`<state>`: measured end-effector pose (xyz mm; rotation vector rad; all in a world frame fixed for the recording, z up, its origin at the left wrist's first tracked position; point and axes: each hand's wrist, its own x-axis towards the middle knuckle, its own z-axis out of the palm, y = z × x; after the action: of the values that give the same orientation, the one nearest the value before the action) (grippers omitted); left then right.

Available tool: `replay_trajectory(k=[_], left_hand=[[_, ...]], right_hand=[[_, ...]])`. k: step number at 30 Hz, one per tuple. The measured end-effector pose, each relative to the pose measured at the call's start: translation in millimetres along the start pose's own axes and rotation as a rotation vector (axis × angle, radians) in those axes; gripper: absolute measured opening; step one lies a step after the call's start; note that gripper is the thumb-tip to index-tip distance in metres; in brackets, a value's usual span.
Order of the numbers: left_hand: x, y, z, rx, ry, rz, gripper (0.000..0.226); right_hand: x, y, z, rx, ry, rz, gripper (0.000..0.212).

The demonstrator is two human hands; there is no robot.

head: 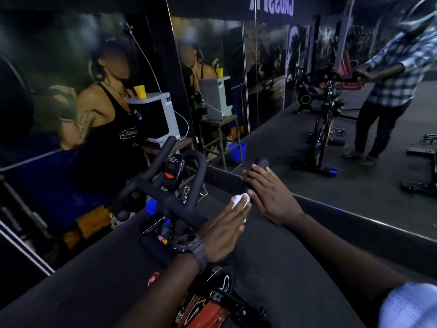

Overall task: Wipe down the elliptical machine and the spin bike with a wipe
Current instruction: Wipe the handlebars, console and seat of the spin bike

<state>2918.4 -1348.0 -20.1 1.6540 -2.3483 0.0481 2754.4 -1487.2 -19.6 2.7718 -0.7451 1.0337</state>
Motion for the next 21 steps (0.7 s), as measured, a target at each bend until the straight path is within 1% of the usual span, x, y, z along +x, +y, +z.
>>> replay_trajectory(k=[3,6,8,11,13,15,17,19,21], left_hand=[[-8.1,5.4,9.2,0.096,0.035,0.008,0.059],[-36.3,5.7,14.6,0.22,0.055,0.047,0.056],[-41.2,-0.5,15.9,0.253,0.049,0.061,0.058],[-18.5,-9.4,15.0,0.148,-0.033,0.067,0.064],[5.4,-15.6,14.7,0.071,-0.004,0.12,0.066],[30.4,-20.5,13.9,0.035,0.074,0.212,0.064],[58.4,-24.4,12.7,0.003,0.141,0.244,0.06],[85.7,-23.3,6.3,-0.123,0.191,0.171,0.061],[110.9,-19.3,-2.1,-0.306,0.213,0.055,0.059]], right_hand=[[0.8,8.2,-9.4,-0.017,-0.043,-0.035,0.043],[1.1,6.9,-16.1,0.0,-0.104,-0.02,0.057],[3.6,3.8,-17.6,0.03,-0.123,0.001,0.065],[5.0,1.5,-19.1,0.087,-0.14,0.023,0.073],[4.8,0.2,-22.1,0.106,-0.136,0.071,0.072],[6.1,-1.6,-23.3,0.122,-0.078,0.177,0.068],[12.3,-4.1,-20.4,0.201,0.042,0.342,0.065],[20.6,-10.5,-16.3,0.334,0.187,0.549,0.055],[24.0,-17.4,-8.8,0.436,0.315,0.745,0.047]])
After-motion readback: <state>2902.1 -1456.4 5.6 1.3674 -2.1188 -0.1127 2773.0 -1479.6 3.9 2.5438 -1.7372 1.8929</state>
